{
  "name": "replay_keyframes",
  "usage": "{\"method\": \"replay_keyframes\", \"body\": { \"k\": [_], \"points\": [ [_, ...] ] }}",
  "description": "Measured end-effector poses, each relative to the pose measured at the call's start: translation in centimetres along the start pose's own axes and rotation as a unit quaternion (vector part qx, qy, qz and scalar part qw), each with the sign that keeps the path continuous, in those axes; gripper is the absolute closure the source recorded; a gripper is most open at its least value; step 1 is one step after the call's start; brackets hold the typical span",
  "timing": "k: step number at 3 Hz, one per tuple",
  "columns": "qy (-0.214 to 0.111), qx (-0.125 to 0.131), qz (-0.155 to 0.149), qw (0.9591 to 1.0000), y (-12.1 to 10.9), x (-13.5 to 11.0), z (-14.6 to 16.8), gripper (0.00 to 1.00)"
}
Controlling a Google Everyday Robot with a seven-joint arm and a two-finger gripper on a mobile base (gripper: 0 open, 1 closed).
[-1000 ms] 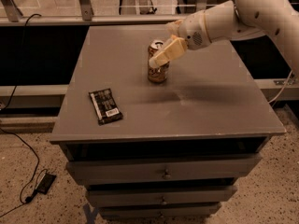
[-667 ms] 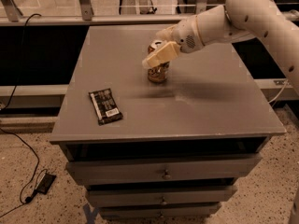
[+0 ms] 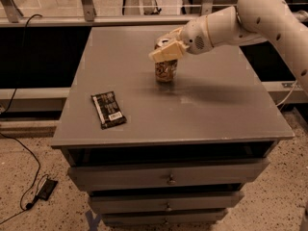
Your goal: Pick orange can
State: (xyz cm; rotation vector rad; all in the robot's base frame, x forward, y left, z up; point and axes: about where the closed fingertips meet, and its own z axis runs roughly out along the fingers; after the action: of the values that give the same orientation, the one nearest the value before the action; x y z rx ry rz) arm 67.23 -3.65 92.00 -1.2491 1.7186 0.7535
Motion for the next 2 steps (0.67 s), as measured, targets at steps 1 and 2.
{"method": "replay_keyframes", "body": {
  "k": [1, 2],
  "points": [
    [-0.047, 0.002, -0.022, 0.9986, 0.2, -3.0, -3.3, 0.88],
    [-0.082, 0.013, -0.058, 0.9948, 1.3, -6.4, -7.6, 1.00]
  ]
}}
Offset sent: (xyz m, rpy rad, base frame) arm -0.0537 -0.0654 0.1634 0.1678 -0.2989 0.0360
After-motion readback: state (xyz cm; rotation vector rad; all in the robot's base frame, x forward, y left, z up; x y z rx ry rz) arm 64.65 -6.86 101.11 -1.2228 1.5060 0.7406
